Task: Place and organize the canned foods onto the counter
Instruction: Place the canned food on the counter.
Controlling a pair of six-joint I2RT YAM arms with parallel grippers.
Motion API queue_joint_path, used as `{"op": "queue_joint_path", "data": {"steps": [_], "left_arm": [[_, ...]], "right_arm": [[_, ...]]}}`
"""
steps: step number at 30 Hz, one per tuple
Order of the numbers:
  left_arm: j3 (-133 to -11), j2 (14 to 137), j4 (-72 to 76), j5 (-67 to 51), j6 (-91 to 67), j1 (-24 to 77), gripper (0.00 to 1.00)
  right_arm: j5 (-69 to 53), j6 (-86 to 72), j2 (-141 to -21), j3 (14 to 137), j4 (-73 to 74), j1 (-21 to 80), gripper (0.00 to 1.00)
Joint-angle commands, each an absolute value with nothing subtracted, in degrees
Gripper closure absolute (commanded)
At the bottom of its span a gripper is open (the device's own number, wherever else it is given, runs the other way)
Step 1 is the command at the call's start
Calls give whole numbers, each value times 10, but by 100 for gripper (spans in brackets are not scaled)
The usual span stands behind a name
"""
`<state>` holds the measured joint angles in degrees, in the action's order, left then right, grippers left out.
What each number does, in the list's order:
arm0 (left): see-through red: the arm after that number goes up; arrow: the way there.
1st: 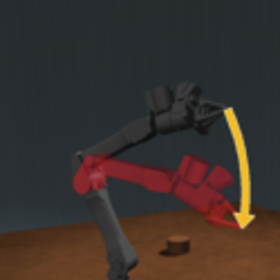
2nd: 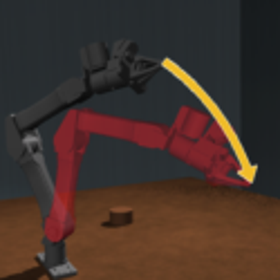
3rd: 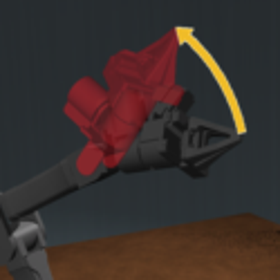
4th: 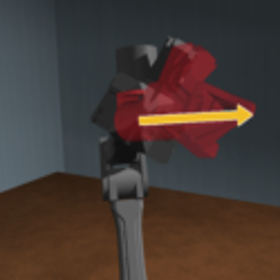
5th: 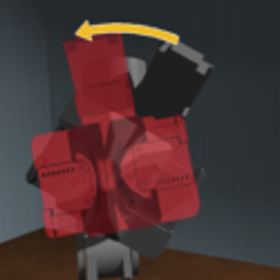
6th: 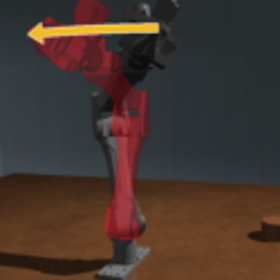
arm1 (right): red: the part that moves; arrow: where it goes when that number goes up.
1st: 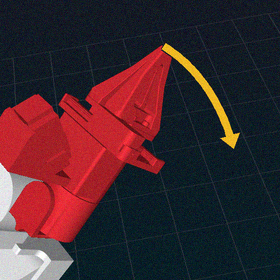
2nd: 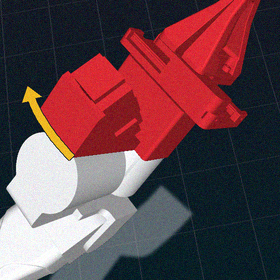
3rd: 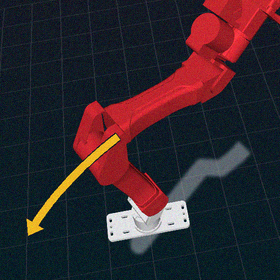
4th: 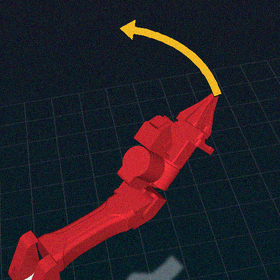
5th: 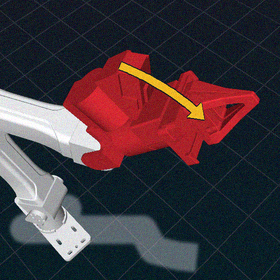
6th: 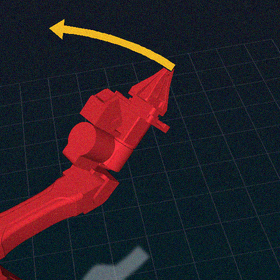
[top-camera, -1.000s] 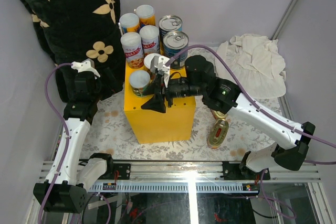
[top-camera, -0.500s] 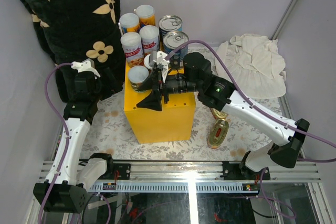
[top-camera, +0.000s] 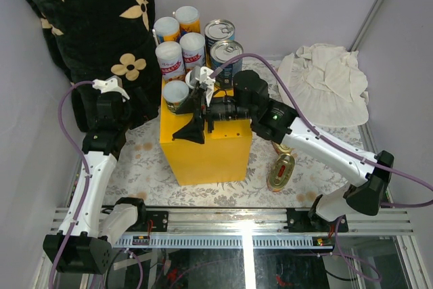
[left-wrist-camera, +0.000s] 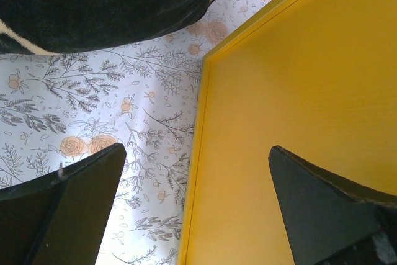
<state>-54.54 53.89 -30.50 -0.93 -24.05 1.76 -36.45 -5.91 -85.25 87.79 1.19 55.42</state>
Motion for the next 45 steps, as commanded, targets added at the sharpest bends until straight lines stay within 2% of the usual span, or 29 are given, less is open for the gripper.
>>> {"op": "queue_joint_path", "data": {"steps": [1,12,34,39,41,45], "left_arm": [[-542,542,-293,-3,-228,13,0],[-543,544,-293,-5,-227,12,0],[-541,545,-294,-7,-228,13,0],[-538,546,-294,-5,-228,13,0],[-538,547,-294,-10,-228,12,0],[-536,543,-294,-7,-226,12,0]], "right_arm": [[-332,-61,-851,864,-57,547,17],[-316,-75,-852,849,-94,527,11],[-401,-82,-826,842,-68,491,11],[-433,-67,-742,809,-4,491,6],[-396,-69,-675,750,-8,491,1],[-295,-119,-511,577,-76,491,1]]}}
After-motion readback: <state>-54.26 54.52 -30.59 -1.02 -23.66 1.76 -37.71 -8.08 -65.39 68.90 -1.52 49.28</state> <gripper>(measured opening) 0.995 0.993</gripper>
